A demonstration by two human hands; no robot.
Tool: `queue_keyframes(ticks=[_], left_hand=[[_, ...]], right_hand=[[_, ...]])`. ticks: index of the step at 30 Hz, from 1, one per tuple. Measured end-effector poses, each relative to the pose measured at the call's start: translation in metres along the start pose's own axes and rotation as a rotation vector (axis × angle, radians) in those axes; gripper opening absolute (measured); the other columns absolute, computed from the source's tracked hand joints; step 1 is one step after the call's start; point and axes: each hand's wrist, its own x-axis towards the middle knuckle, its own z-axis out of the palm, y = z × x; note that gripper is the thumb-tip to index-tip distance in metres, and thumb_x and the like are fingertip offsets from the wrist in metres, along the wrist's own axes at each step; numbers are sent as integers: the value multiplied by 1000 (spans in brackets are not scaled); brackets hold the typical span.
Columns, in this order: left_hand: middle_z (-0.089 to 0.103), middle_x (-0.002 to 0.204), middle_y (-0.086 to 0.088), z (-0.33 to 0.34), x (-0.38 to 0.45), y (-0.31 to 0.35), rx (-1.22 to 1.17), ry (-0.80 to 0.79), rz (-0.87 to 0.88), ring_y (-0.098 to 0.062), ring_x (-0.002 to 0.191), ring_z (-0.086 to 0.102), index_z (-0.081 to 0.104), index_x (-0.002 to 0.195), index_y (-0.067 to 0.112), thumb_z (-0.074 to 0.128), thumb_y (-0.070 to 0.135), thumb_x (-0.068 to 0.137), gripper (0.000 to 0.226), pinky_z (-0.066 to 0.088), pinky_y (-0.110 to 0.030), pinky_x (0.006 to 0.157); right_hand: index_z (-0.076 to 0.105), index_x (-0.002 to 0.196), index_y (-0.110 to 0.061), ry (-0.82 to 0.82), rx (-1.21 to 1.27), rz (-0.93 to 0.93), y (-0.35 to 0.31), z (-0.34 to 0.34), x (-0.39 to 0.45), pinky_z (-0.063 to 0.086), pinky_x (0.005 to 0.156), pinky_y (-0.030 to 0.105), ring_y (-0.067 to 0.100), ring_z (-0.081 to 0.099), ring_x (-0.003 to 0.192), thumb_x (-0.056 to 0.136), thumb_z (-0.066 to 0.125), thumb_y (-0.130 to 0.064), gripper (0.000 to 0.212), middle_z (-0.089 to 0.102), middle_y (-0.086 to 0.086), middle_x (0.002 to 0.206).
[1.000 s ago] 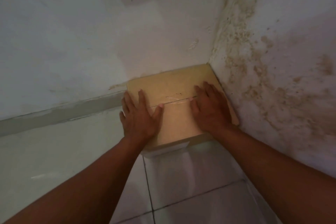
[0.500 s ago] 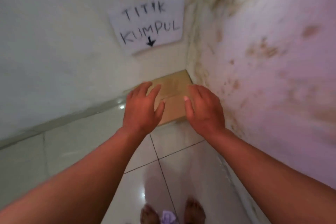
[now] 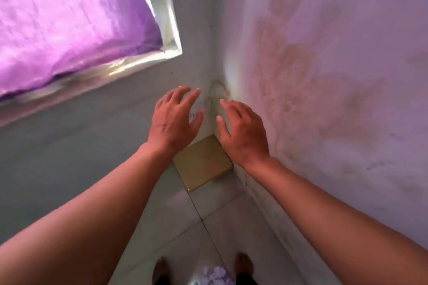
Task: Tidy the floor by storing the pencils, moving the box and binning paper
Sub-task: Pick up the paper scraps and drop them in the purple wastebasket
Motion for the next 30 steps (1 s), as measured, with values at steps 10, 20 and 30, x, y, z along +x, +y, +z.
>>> queue_keyframes(ticks=[10, 20, 30], left_hand=[[50, 146, -5, -77, 21, 18, -145, -65, 307, -27, 136, 43, 48, 145, 24, 55, 43, 96, 53, 35, -45, 111], [49, 147, -5, -108, -38, 28, -252, -190, 573, -26, 136, 43, 48, 145, 23, 54, 42, 97, 52, 37, -45, 109], [51, 145, -7, -96, -152, 41, -313, -311, 733, -27, 133, 46, 50, 143, 21, 55, 39, 96, 50, 38, -42, 104]], right_hand=[[53, 136, -14, 175, -205, 193, -72, -79, 0, 44, 101, 45, 25, 52, 125, 98, 45, -36, 44, 59, 7, 134], [52, 135, -13, 333, -369, 498, -140, -108, -103, 45, 102, 44, 26, 54, 123, 99, 46, -33, 42, 59, 7, 133], [54, 134, -11, 404, -446, 687, -182, -109, -242, 45, 101, 42, 26, 54, 121, 97, 47, -32, 43, 60, 8, 131]])
